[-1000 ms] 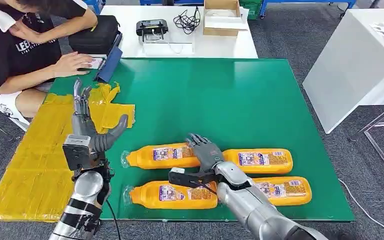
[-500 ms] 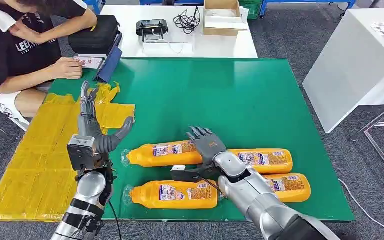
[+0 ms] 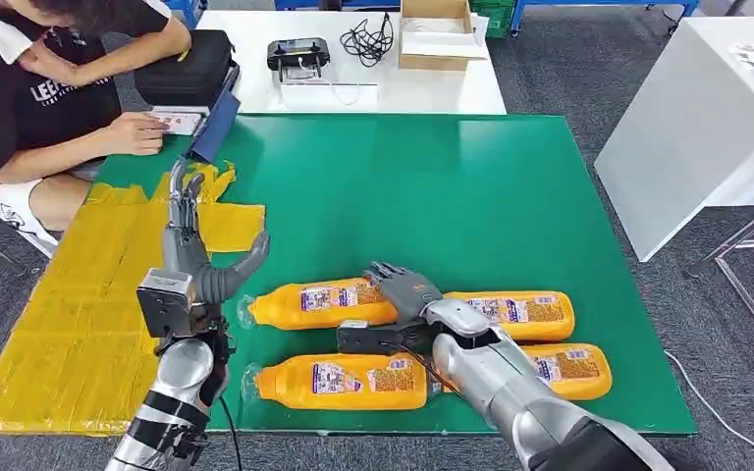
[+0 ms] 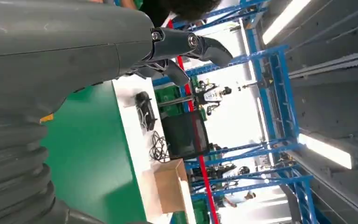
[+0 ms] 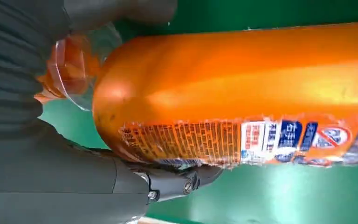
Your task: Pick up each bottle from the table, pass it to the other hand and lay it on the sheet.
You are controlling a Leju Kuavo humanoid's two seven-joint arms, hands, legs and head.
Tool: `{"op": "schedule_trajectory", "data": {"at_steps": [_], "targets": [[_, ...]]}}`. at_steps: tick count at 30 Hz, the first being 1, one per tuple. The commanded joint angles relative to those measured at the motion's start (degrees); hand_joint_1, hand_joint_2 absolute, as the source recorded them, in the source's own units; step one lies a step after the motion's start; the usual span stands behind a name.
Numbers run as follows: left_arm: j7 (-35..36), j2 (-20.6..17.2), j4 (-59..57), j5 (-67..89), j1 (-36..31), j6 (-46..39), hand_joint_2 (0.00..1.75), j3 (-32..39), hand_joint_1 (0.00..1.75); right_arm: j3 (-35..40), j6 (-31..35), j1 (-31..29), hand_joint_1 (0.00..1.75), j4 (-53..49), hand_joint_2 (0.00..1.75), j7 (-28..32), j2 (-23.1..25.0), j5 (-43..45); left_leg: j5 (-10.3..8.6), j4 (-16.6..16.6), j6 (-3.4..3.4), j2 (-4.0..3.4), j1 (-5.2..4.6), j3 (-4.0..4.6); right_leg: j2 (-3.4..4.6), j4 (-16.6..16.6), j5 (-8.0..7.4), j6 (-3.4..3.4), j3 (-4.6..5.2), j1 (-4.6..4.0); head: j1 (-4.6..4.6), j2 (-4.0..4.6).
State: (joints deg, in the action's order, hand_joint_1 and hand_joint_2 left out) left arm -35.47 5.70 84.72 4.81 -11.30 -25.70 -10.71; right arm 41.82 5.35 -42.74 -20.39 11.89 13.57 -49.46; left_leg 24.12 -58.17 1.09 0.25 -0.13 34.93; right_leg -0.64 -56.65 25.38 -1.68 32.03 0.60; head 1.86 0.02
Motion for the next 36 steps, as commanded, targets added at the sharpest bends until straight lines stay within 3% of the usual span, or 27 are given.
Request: {"op": "schedule_trajectory", "data": {"at_steps": [1,21,23,25,27,36], "targets": [[-0.2,-0.4,-3.3,-0.6,-1.8,0.1,1.75,-1.3,0.00,-1.6,-0.6,-2.1,1.33,3.5,1.75,0.8,-0.3,-0.2,0.00,0.0,-0.08,0.07,0.04,-0.06,-0.05,0.0,0.02,0.05,-0.10,-0.04,-0.02,0.00],[-0.3,0.0,-3.6,-1.3,-1.4,0.7,1.75,-1.3,0.00,7.0,4.9,-0.5,1.34,4.3,1.75,-5.5,-0.4,-10.1,-0.01,0.1,-0.10,0.07,0.05,-0.17,-0.05,0.1,0.02,0.07,-0.20,-0.04,0.00,0.00],[-0.3,0.1,-3.6,-1.3,-1.4,0.7,1.75,-1.3,0.00,7.2,4.9,-0.6,1.15,4.3,1.75,-6.0,-0.2,-10.4,-0.01,0.1,-0.06,0.07,0.04,-0.11,-0.05,0.1,0.01,0.05,-0.14,-0.04,-0.02,0.00],[-0.3,0.1,-3.6,-1.3,-1.5,0.7,1.75,-1.3,0.00,6.9,4.7,-0.5,0.10,4.3,1.75,-6.0,0.1,-10.1,-0.01,0.1,-0.08,0.06,0.05,-0.15,-0.03,0.1,0.01,0.06,-0.17,-0.04,-0.02,0.00],[-0.3,0.1,-3.6,-1.3,-1.5,0.7,1.75,-1.3,0.00,6.9,4.6,-0.4,0.00,4.3,1.75,-6.0,0.2,-10.1,0.00,0.1,-0.08,0.08,0.04,-0.15,-0.06,0.1,0.02,0.06,-0.19,-0.04,0.00,0.00],[-0.2,0.3,-4.6,-1.6,-2.1,1.0,1.75,-1.5,0.00,7.5,2.0,-0.2,0.00,4.6,1.75,-5.3,1.0,-10.3,-0.01,0.0,-0.08,0.09,0.05,-0.13,-0.07,0.1,0.03,0.06,-0.18,-0.05,-0.02,0.00]]}}
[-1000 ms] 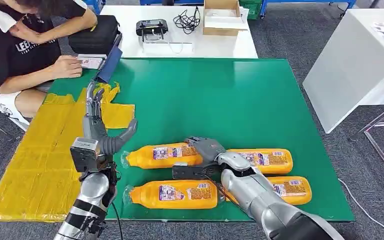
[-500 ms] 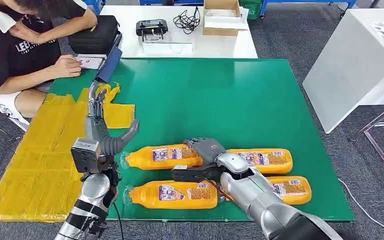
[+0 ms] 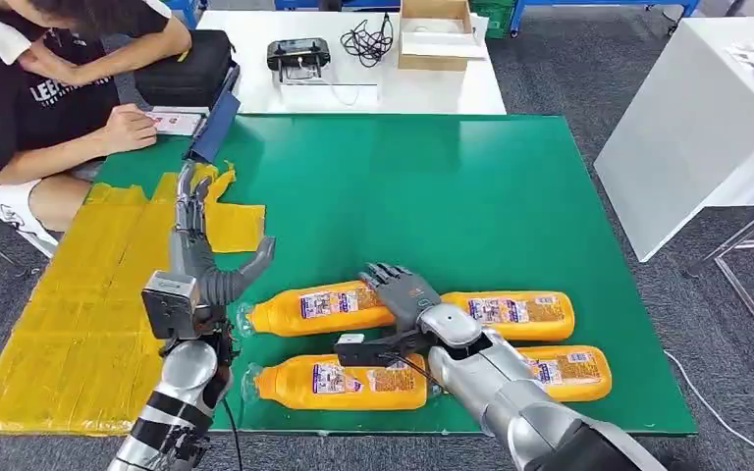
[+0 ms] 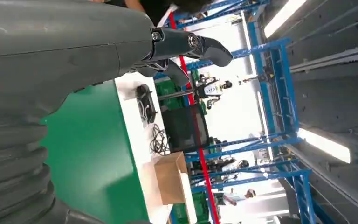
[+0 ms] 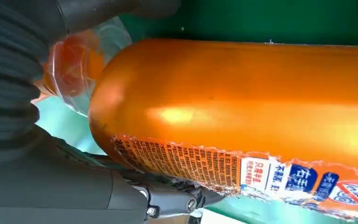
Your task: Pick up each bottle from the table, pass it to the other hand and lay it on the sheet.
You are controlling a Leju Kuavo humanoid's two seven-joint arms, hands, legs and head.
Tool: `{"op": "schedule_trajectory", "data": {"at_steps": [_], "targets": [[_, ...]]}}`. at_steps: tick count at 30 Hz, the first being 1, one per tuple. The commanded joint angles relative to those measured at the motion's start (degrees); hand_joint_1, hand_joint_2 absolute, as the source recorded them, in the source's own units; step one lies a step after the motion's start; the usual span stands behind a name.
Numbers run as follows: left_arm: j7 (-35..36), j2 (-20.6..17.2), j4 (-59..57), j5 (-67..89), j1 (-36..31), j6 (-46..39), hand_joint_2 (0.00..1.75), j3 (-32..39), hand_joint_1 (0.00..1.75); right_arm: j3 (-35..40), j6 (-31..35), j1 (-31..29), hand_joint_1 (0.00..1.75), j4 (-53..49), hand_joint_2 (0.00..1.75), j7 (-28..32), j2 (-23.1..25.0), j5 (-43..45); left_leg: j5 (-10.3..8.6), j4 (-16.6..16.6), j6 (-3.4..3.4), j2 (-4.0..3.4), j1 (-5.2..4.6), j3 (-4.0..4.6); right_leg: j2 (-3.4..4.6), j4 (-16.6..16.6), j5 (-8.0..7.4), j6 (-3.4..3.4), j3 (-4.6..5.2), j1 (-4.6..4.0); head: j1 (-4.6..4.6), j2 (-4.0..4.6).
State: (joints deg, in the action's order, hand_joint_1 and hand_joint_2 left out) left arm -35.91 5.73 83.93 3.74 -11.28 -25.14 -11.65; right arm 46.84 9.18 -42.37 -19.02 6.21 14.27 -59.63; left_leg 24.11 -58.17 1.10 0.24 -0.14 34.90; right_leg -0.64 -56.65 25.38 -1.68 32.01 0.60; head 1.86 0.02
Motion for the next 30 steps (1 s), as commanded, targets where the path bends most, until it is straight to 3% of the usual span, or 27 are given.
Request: {"op": "schedule_trajectory", "data": {"at_steps": [1,18,19,20,21,24,30], "targets": [[0.3,0.2,-3.8,-0.5,-2.2,0.4,1.75,-0.5,0.00,2.5,-1.8,-0.5,0.00,3.2,1.75,0.4,0.3,-0.2,0.00,0.1,-0.12,0.09,0.08,-0.18,-0.06,0.1,0.03,0.09,-0.24,-0.08,0.00,0.00],[0.2,0.3,-3.4,-0.4,-1.5,0.4,1.75,-1.3,0.00,3.0,-1.9,-0.2,0.03,3.5,1.75,1.0,0.4,-0.6,-0.01,0.0,-0.05,0.06,0.03,-0.11,-0.05,0.1,0.02,0.04,-0.13,-0.03,-0.02,0.00],[0.2,0.2,-3.3,-0.4,-1.4,0.5,1.75,-1.5,0.00,3.1,-2.0,0.1,0.47,3.6,1.75,0.9,0.4,-0.7,-0.01,0.1,-0.09,0.09,0.05,-0.18,-0.08,0.1,0.02,0.07,-0.21,-0.05,-0.02,0.00],[0.2,0.1,-3.1,-0.4,-1.2,0.5,1.75,-1.6,0.00,3.2,-2.1,0.3,1.13,3.7,1.75,0.9,0.3,-0.8,-0.01,0.1,-0.07,0.08,0.04,-0.14,-0.07,0.1,0.02,0.05,-0.16,-0.04,-0.02,0.00],[0.2,0.0,-2.9,-0.4,-1.0,0.5,1.75,-1.7,0.00,3.2,-2.2,0.5,1.40,3.8,1.75,0.8,0.2,-0.7,0.00,0.1,-0.06,0.06,0.04,-0.15,-0.05,0.1,0.02,0.05,-0.17,-0.04,-0.02,0.00],[0.2,-0.2,-2.7,-0.3,-0.7,0.5,1.75,-1.9,0.00,3.4,-2.7,0.9,1.62,4.1,1.75,0.8,0.3,-0.8,-0.02,0.1,-0.10,0.08,0.06,-0.22,-0.07,0.2,0.01,0.07,-0.26,-0.06,0.00,0.00],[0.2,-0.4,-2.7,-0.4,-0.4,0.4,1.75,-1.8,0.00,3.8,-3.3,1.6,1.61,4.3,1.75,1.0,0.4,-1.1,0.00,0.1,-0.08,0.06,0.05,-0.22,-0.05,0.1,0.02,0.06,-0.26,-0.05,-0.04,0.00]]}}
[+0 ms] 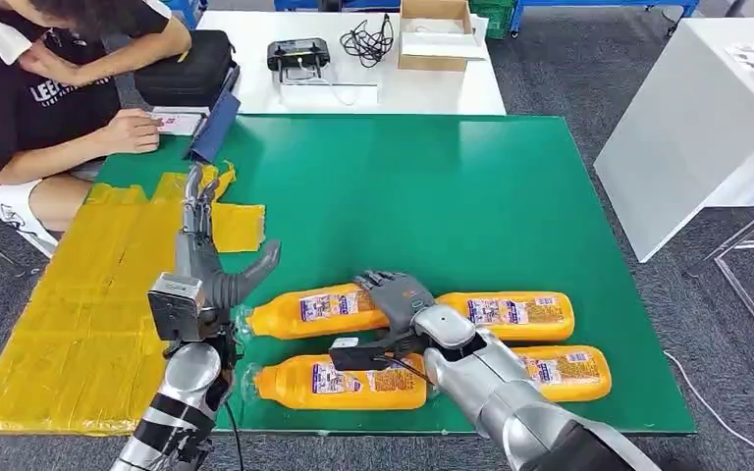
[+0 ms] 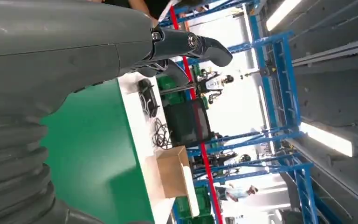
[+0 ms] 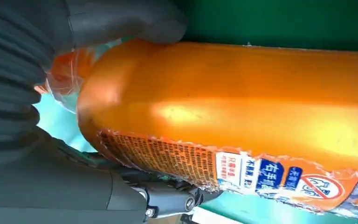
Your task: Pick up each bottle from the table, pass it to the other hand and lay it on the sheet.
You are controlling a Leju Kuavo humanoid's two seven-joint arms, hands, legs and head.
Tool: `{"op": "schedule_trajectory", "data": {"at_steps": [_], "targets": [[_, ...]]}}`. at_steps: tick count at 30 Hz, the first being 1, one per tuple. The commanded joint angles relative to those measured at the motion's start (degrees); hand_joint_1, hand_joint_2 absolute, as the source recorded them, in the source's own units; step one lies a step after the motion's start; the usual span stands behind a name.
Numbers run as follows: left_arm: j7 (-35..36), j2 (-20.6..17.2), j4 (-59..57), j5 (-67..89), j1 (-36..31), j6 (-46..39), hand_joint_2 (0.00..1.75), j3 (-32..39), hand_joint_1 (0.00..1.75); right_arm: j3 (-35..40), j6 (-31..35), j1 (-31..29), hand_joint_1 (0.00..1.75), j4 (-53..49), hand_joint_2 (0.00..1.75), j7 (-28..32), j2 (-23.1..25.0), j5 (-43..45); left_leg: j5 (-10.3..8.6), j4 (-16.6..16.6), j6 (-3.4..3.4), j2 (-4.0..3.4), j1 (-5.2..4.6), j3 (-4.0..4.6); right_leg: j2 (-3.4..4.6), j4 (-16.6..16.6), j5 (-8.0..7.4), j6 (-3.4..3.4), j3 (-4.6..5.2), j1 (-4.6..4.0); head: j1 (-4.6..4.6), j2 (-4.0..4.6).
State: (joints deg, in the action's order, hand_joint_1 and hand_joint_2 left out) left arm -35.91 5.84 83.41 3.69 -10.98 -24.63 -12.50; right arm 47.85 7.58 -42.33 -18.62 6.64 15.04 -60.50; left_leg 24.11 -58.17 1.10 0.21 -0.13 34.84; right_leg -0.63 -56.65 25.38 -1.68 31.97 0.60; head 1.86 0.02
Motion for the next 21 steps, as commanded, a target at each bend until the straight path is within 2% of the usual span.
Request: {"op": "schedule_trajectory", "data": {"at_steps": [1,9,12,15,16,18,19,20,21], "targets": [[0.2,-0.5,-2.2,-0.3,-0.7,-0.1,1.75,-1.0,0.00,2.9,-1.7,1.7,1.62,3.9,1.75,0.6,-0.4,-0.3,0.00,0.1,-0.06,0.08,0.05,-0.14,-0.07,0.1,0.02,0.05,-0.18,-0.05,0.00,0.00],[-0.1,-0.3,-2.8,-0.7,-0.5,-0.2,1.75,-0.9,0.00,4.2,-0.8,3.1,1.64,3.6,1.75,0.3,-0.7,-1.5,-0.03,0.2,-0.10,0.14,0.07,-0.35,-0.12,0.2,0.00,0.07,-0.38,-0.07,-0.02,0.00],[-0.2,-0.4,-2.2,-0.7,0.0,-0.4,1.75,-0.5,0.00,4.4,3.1,3.4,1.73,2.9,1.75,-1.8,-1.0,-2.3,-0.02,0.1,-0.09,0.10,0.07,-0.38,-0.09,0.2,0.00,0.06,-0.40,-0.07,0.00,0.00],[-0.3,-0.4,-0.3,-0.7,1.4,-0.8,1.75,0.7,0.00,2.6,12.6,3.3,1.75,2.0,1.75,-4.6,-1.4,-2.1,-0.01,0.1,-0.08,0.07,0.06,-0.36,-0.06,0.1,0.00,0.05,-0.35,-0.05,-0.02,0.00],[-0.2,-0.5,0.0,-0.6,1.6,-0.8,1.75,0.8,0.00,2.5,12.5,3.1,1.75,2.0,1.75,-4.5,-1.4,-2.1,-0.02,0.1,-0.10,0.05,0.07,-0.39,-0.03,0.2,-0.01,0.07,-0.39,-0.06,0.00,0.00],[0.3,-0.2,1.0,0.4,2.4,-1.0,1.75,1.5,0.00,-2.3,26.5,3.6,1.75,0.0,1.75,-5.4,-1.9,-0.2,-0.03,0.1,-0.12,0.02,0.08,-0.33,0.00,0.2,-0.04,0.08,-0.32,-0.07,-0.02,0.00],[0.4,-0.1,1.2,0.5,2.6,-1.1,1.75,1.6,0.00,-2.6,26.4,3.4,1.75,0.1,1.75,-5.2,-1.9,-0.2,-0.02,0.0,-0.07,0.02,0.03,-0.25,-0.01,0.1,-0.01,0.05,-0.22,-0.03,-0.02,0.00],[0.7,0.1,1.6,1.0,3.0,-1.2,1.75,1.7,0.00,-6.9,32.4,4.5,1.75,-4.0,1.75,-4.8,-2.8,0.9,-0.02,0.1,-0.10,0.03,0.06,-0.24,0.00,0.1,-0.02,0.07,-0.24,-0.06,0.00,0.00],[0.8,0.2,1.9,1.2,3.2,-1.2,1.75,1.7,0.00,-9.0,32.4,4.7,1.75,-5.2,1.75,-4.6,-3.2,0.0,-0.02,0.0,-0.08,0.06,0.06,-0.21,-0.04,0.1,-0.02,0.07,-0.20,-0.05,-0.02,0.00]]}}
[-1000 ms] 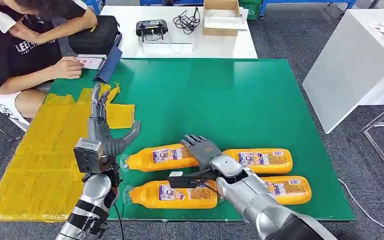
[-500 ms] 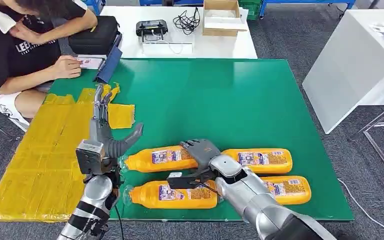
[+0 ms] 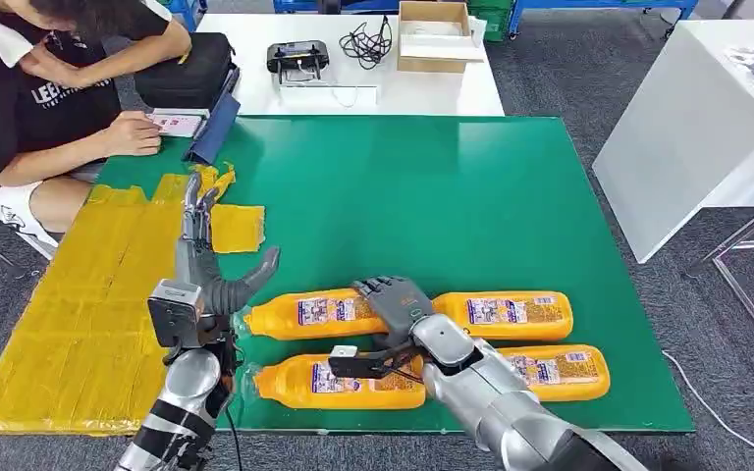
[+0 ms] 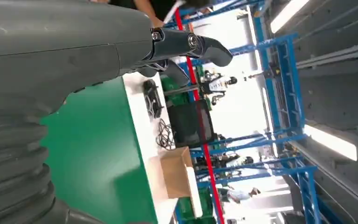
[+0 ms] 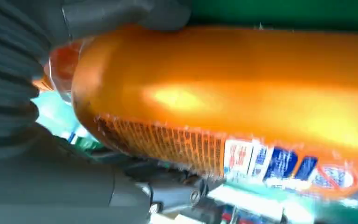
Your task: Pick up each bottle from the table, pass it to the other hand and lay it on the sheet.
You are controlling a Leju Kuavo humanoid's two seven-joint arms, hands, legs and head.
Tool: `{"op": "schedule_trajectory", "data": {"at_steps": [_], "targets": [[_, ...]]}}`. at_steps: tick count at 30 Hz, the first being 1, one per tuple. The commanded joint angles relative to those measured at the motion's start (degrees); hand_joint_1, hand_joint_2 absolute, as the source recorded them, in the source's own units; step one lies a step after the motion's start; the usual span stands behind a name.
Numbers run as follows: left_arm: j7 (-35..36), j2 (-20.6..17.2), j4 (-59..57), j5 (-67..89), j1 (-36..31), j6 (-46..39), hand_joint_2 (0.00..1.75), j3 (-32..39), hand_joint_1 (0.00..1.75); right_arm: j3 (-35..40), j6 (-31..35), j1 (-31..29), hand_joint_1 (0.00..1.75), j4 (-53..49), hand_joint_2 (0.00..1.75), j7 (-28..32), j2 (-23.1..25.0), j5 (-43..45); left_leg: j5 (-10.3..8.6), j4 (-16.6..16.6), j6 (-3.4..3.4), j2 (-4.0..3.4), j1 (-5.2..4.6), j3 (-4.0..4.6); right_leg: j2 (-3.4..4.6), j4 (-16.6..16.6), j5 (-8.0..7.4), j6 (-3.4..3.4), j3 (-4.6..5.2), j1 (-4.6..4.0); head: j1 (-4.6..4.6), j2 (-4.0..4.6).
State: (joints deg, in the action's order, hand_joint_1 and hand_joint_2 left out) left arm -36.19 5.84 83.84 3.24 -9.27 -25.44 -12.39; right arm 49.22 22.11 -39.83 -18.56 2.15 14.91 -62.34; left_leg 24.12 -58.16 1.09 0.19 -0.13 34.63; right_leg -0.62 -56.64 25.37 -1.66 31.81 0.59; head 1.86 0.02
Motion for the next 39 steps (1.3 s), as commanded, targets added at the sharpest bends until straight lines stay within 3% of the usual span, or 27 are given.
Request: {"op": "schedule_trajectory", "data": {"at_steps": [1,3,4,6,13,18,26,28,30,33,35,39], "targets": [[1.1,0.2,1.4,1.7,1.5,-0.4,1.75,1.5,0.00,-10.3,17.9,2.2,1.75,-5.3,1.75,-0.1,-3.0,1.8,-0.02,0.0,-0.03,0.09,0.02,0.10,-0.06,0.0,0.00,0.02,0.03,-0.02,-0.04,0.00],[1.3,0.4,1.9,2.2,1.9,-0.7,1.75,1.7,0.00,-21.0,17.9,5.0,1.75,-12.1,1.75,2.9,-2.7,-1.3,-0.02,0.0,-0.02,0.07,0.03,0.15,-0.03,0.0,0.00,0.04,0.06,-0.03,-0.02,0.00],[1.3,0.4,1.9,2.2,1.9,-0.7,1.75,1.7,0.00,-21.0,17.9,5.0,1.75,-12.1,1.75,2.9,-2.7,-1.3,0.02,0.0,-0.05,0.03,0.05,0.13,0.01,0.0,0.00,0.08,0.02,-0.05,-0.02,0.00],[1.5,0.5,2.5,2.6,2.4,-0.8,1.75,1.9,0.00,-28.3,17.9,5.8,1.75,-13.2,1.75,5.7,-1.3,-2.7,-0.01,0.0,-0.03,0.07,0.05,0.18,-0.04,0.0,-0.06,0.16,0.08,-0.05,-0.07,0.00],[2.0,0.8,2.9,3.2,3.0,-0.8,1.75,2.5,0.00,-37.6,17.9,7.5,1.75,-17.4,1.75,10.6,1.0,-2.4,0.00,0.0,-0.07,0.03,0.06,0.29,0.01,0.0,-0.06,0.19,0.18,-0.07,0.00,0.00],[2.7,0.8,4.5,4.5,4.3,0.2,1.75,2.5,0.00,-44.3,17.9,9.6,1.75,-22.8,1.75,18.0,3.6,7.5,0.00,0.0,-0.04,0.02,0.02,0.31,0.01,0.0,-0.06,0.16,0.23,-0.03,-0.02,0.00],[4.6,0.1,4.8,3.3,4.4,5.7,1.75,0.1,0.00,-40.7,17.4,11.3,1.75,-27.0,1.75,20.0,2.6,17.5,0.01,0.0,-0.05,0.05,0.04,0.28,-0.01,0.0,-0.05,0.17,0.19,-0.05,0.00,0.00],[5.5,-0.5,4.3,0.9,3.9,10.7,1.75,-1.3,0.00,-36.1,14.0,13.1,1.75,-31.4,1.75,22.6,1.2,27.1,-0.02,0.0,-0.02,0.05,0.02,0.35,-0.03,0.0,-0.06,0.15,0.27,-0.02,-0.02,0.00],[6.3,-1.7,3.4,-0.8,3.0,14.7,1.75,-3.7,0.00,-30.8,6.1,16.5,1.75,-38.9,1.75,24.9,-0.6,37.2,-0.03,0.0,-0.05,0.16,0.04,0.37,-0.14,0.0,-0.04,0.17,0.25,-0.05,-0.02,0.00],[6.4,-2.8,3.2,-1.2,1.5,16.9,1.75,-6.8,0.00,-24.9,0.5,20.2,1.75,-46.1,1.75,25.7,-2.9,43.0,-0.02,0.0,-0.07,0.33,0.06,0.32,-0.27,0.1,0.00,0.18,0.15,-0.06,0.00,0.00],[8.4,-3.7,3.2,-3.5,0.3,20.5,1.75,-9.0,0.00,-22.5,0.0,21.7,1.75,-48.0,1.75,26.4,-3.9,43.6,-0.01,0.0,-0.04,0.18,0.06,0.37,-0.15,0.0,-0.04,0.16,0.24,-0.06,-0.02,0.00],[9.5,-3.5,2.3,-3.0,-1.2,20.4,1.75,-9.7,0.00,-19.8,5.0,22.1,1.75,-46.7,1.75,26.5,-4.1,38.1,-0.04,0.0,-0.04,0.20,0.04,0.39,-0.19,0.0,-0.04,0.17,0.32,-0.05,0.00,0.00]]}}
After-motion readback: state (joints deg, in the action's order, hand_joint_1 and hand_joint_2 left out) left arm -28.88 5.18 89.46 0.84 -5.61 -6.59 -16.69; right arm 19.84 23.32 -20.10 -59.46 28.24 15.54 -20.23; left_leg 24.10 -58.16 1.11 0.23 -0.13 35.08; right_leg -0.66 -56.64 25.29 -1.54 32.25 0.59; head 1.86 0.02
